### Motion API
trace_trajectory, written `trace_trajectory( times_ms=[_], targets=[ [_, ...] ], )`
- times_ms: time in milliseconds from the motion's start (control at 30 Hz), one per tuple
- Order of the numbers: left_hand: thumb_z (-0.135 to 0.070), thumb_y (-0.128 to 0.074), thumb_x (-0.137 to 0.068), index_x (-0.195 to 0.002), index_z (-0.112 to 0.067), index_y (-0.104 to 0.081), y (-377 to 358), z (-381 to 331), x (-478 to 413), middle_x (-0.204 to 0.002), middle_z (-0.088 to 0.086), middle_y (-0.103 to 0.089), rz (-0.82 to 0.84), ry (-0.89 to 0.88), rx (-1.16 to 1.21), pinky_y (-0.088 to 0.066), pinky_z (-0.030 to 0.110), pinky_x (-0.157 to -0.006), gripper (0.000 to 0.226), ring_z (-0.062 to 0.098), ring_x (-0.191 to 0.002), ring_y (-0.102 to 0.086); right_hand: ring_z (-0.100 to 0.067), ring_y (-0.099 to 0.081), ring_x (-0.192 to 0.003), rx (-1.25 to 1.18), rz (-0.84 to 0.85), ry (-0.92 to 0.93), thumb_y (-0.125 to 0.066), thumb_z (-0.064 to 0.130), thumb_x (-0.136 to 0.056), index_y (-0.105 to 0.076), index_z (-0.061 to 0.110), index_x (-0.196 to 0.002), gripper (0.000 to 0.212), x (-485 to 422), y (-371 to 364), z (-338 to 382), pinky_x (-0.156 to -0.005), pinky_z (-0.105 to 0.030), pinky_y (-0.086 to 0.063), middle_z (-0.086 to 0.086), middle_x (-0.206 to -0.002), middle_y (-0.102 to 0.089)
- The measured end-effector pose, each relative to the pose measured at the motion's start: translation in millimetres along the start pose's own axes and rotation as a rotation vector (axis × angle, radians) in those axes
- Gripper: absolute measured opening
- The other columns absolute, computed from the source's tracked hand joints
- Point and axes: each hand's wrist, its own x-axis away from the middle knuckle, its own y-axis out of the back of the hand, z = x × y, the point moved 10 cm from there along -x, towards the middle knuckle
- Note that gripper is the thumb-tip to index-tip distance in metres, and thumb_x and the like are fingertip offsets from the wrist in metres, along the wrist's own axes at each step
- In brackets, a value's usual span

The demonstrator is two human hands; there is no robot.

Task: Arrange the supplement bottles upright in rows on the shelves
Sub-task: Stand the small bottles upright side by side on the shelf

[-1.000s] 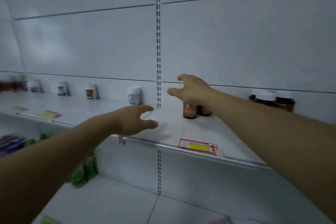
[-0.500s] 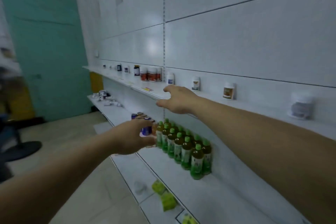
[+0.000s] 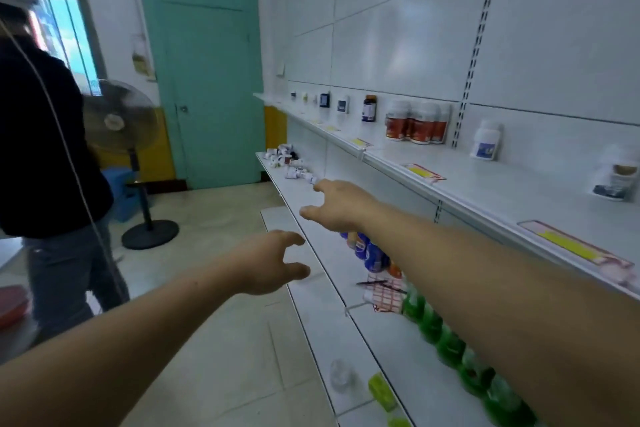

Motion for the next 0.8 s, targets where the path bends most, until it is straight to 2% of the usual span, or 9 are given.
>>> trace_trajectory(
  times_ms=[167,300,533,667,800],
  targets=[
    [-0.051,-0.059,-0.085,-0.139,-0.028,-0.039,19.8,62.0,-94.6,-0.143,-0.003,-0.042,-0.007,0.056,0.01,-0.035,0.026,-0.094,0.062,0.017,-0.122,-0.047,-0.028,-0.033,-0.136,0.004,0.034,-0.031,-0.048,0.061,-0.085,-0.031,0.021,-0.146,0.074,-119.6,-21.0,-15.9,-0.104,-0.04,-0.034,-0.006,-0.152,-0.033],
    [-0.052,-0.058,-0.084,-0.14,-0.029,-0.037,33.7,113.6,-172.5,-0.144,-0.003,-0.041,0.02,0.056,-0.038,-0.037,0.031,-0.099,0.064,0.018,-0.123,-0.047,-0.027,-0.034,-0.135,0.021,0.05,-0.038,-0.047,0.063,-0.085,-0.032,0.023,-0.145,0.074,-212.4,-40.3,-20.6,-0.104,-0.041,-0.035,-0.005,-0.152,-0.033],
    [-0.053,-0.057,-0.085,-0.138,-0.03,-0.039,68.3,217.4,-329.2,-0.144,-0.006,-0.042,-0.023,-0.035,-0.049,-0.035,0.028,-0.098,0.061,0.017,-0.126,-0.044,-0.026,-0.037,-0.133,0.031,0.014,-0.063,-0.049,0.059,-0.086,-0.033,0.022,-0.145,0.072,-392.1,-79.4,-18.6,-0.1,-0.038,-0.036,-0.005,-0.151,-0.035],
    [-0.054,-0.056,-0.085,-0.138,-0.031,-0.039,91.3,277.4,-417.5,-0.144,-0.006,-0.041,0.024,-0.077,-0.062,-0.036,0.03,-0.099,0.061,0.017,-0.124,-0.045,-0.024,-0.039,-0.131,-0.005,0.022,-0.118,-0.051,0.057,-0.086,-0.035,0.021,-0.144,0.07,-496.0,-94.1,-19.5,-0.098,-0.035,-0.036,-0.004,-0.148,-0.039],
    [-0.054,-0.054,-0.085,-0.139,-0.031,-0.037,109.1,326.3,-503.0,-0.145,-0.005,-0.039,0.078,-0.1,-0.07,-0.037,0.031,-0.1,0.061,0.018,-0.125,-0.045,-0.023,-0.036,-0.134,-0.033,0.025,-0.152,-0.049,0.056,-0.087,-0.03,0.02,-0.147,0.073,-587.2,-104.1,-28.2,-0.101,-0.034,-0.034,0.0,-0.15,-0.037]
  ],
)
